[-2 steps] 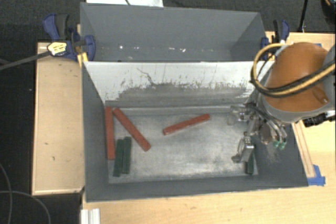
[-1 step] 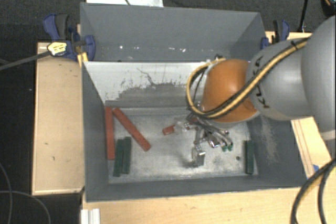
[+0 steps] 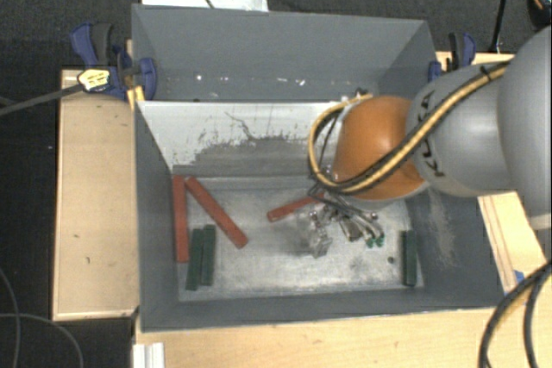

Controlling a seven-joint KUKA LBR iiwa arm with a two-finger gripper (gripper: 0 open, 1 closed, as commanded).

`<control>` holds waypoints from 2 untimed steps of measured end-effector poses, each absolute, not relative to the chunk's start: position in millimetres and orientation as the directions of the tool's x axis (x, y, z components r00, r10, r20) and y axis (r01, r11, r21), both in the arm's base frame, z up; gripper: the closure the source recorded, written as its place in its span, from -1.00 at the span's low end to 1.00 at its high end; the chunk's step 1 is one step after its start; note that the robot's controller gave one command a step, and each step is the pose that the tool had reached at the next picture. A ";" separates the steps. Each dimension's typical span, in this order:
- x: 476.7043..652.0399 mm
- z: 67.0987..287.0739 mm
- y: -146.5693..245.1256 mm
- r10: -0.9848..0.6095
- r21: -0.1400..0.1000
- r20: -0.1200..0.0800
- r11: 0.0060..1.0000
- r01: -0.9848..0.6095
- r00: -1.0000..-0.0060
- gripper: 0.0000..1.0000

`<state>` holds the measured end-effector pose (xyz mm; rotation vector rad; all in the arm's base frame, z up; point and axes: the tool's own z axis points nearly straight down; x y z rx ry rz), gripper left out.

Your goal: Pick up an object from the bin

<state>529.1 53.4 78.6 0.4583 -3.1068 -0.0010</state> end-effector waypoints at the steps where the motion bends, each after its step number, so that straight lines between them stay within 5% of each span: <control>1: 529.1 78.6 53.3 -0.290 0.001 0.001 0.957 -0.290 -0.957 -1.00; 2: 535.5 70.5 162.9 -0.261 0.005 -0.006 0.965 -0.261 -0.965 -1.00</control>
Offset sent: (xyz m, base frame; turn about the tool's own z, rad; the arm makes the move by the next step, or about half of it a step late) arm 0.0000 0.0000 0.0000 0.0000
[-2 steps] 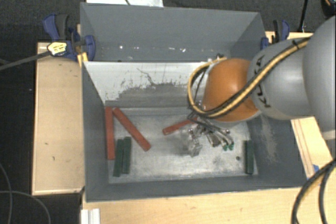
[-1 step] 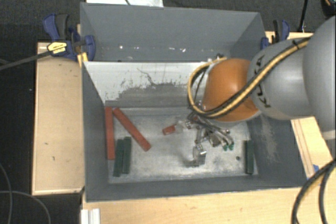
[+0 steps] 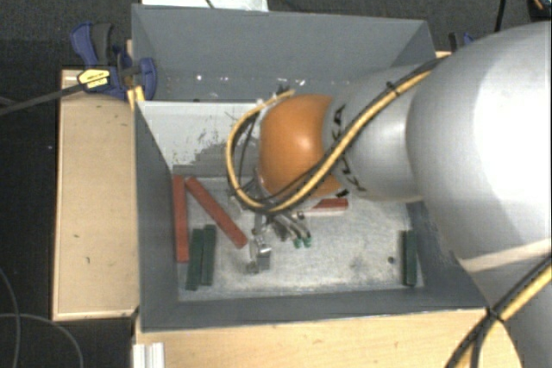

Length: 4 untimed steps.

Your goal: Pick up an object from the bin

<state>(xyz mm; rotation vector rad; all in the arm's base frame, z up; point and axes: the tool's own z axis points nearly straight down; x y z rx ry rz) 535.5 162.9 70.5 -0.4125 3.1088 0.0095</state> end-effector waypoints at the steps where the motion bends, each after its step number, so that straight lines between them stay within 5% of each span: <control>1: 536.1 70.3 156.9 -0.255 0.001 -0.004 0.967 -0.255 -0.967 1.00; 2: 536.2 70.4 156.9 -0.256 0.001 -0.004 0.967 -0.256 -0.967 -1.00; 3: 524.8 71.3 225.3 -0.181 0.003 -0.008 0.983 -0.181 -0.983 -1.00; 4: 525.6 71.1 222.0 -0.181 0.000 -0.007 0.984 -0.181 -0.984 1.00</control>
Offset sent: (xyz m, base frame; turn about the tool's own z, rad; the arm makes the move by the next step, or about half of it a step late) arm 0.0000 0.0000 0.0000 0.0000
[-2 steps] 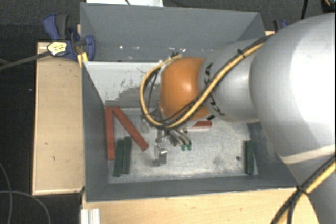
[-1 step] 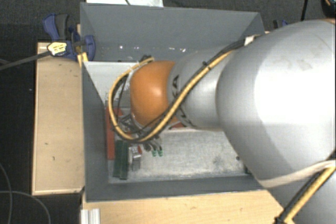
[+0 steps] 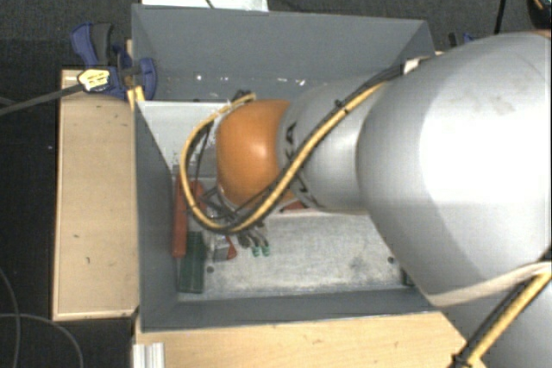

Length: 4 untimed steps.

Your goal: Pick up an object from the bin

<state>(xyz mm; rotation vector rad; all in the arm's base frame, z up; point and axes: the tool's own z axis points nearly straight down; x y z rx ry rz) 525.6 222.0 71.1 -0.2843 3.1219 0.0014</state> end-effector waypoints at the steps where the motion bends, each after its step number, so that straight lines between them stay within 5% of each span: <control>1: 492.1 203.7 211.2 -0.191 0.002 -0.009 0.982 -0.191 -0.982 1.00; 2: 491.2 199.0 211.0 -0.193 0.000 -0.002 0.981 -0.193 -0.981 -1.00; 3: 489.8 69.6 208.2 -0.532 -0.001 -0.005 0.847 -0.532 -0.847 -1.00; 4: 489.0 70.4 208.5 -0.530 0.001 -0.004 0.848 -0.530 -0.848 1.00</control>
Offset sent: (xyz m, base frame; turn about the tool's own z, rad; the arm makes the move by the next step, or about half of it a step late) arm -0.0352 -0.0110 0.1274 -0.0079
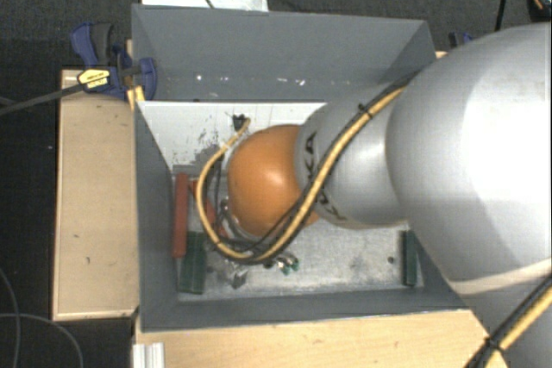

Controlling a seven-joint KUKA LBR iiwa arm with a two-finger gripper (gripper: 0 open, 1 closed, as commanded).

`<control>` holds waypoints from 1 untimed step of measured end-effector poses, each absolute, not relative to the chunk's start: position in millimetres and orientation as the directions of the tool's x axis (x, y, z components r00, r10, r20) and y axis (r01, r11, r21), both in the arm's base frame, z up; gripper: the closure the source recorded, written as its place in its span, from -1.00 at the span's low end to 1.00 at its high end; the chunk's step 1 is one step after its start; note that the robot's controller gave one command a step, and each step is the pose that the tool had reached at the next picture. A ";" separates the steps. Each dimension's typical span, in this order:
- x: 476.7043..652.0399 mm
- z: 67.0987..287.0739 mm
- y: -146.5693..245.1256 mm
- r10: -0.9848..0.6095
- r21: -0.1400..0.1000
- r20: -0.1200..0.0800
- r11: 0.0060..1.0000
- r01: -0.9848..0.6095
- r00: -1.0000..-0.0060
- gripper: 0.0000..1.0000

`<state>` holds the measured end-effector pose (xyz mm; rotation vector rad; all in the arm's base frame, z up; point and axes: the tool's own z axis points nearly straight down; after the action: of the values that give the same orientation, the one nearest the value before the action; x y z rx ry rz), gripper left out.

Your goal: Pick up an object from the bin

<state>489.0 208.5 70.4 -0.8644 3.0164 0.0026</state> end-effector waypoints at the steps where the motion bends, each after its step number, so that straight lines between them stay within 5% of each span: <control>1: 488.4 91.9 248.6 -0.611 -0.002 -0.003 0.792 -0.611 -0.792 1.00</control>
Offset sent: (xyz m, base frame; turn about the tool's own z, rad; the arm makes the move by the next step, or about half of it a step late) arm -0.0017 0.0400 0.0204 -0.1015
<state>488.4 248.6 91.9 -1.0122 2.9708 -0.0010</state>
